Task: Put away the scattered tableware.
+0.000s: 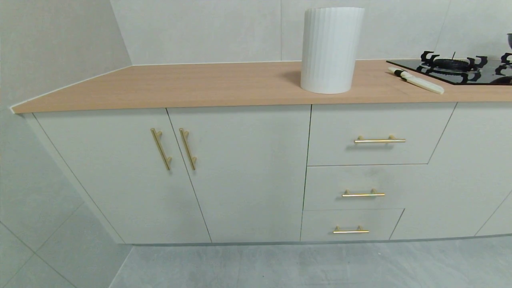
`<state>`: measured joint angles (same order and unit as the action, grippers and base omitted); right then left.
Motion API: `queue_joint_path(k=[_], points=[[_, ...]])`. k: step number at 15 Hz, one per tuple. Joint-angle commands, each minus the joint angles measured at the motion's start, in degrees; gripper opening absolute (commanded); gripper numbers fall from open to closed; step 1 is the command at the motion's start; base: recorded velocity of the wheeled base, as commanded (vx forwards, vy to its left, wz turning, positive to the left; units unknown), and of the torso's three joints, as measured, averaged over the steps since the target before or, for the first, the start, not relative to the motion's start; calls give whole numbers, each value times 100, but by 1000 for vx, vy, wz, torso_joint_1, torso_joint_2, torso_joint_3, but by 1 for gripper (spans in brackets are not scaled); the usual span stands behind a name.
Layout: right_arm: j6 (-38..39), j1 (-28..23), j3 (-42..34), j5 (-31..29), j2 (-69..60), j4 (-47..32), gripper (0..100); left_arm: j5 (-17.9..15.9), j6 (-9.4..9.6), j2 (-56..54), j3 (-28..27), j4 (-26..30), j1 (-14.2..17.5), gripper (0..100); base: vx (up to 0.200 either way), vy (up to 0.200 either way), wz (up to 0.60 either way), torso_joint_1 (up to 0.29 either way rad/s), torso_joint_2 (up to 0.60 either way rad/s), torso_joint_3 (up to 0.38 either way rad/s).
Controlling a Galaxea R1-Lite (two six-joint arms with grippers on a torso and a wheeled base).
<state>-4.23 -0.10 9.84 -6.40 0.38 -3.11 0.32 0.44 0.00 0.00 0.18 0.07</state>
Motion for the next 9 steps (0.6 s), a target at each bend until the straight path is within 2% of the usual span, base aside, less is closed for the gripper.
queue_joint_path(k=[1, 2, 6, 7, 9], points=[[1, 1, -562, 236, -38, 328, 100, 3, 0, 9, 0, -1, 1, 100, 0, 0, 0, 0, 0, 0], [1, 1, -896, 324, -38, 671, 100, 3, 0, 9, 0, -1, 1, 100, 0, 0, 0, 0, 0, 0], [318, 1, -984, 789, -38, 566, 100, 3, 0, 9, 0, -1, 1, 100, 0, 0, 0, 0, 0, 0], [326, 10, -966, 974, -38, 241, 100, 3, 0, 9, 0, -1, 1, 100, 0, 0, 0, 0, 0, 0], [291, 10, -966, 1027, -20, 276, 100, 3, -9, 9, 0, -1, 1, 100, 0, 0, 0, 0, 0, 0]])
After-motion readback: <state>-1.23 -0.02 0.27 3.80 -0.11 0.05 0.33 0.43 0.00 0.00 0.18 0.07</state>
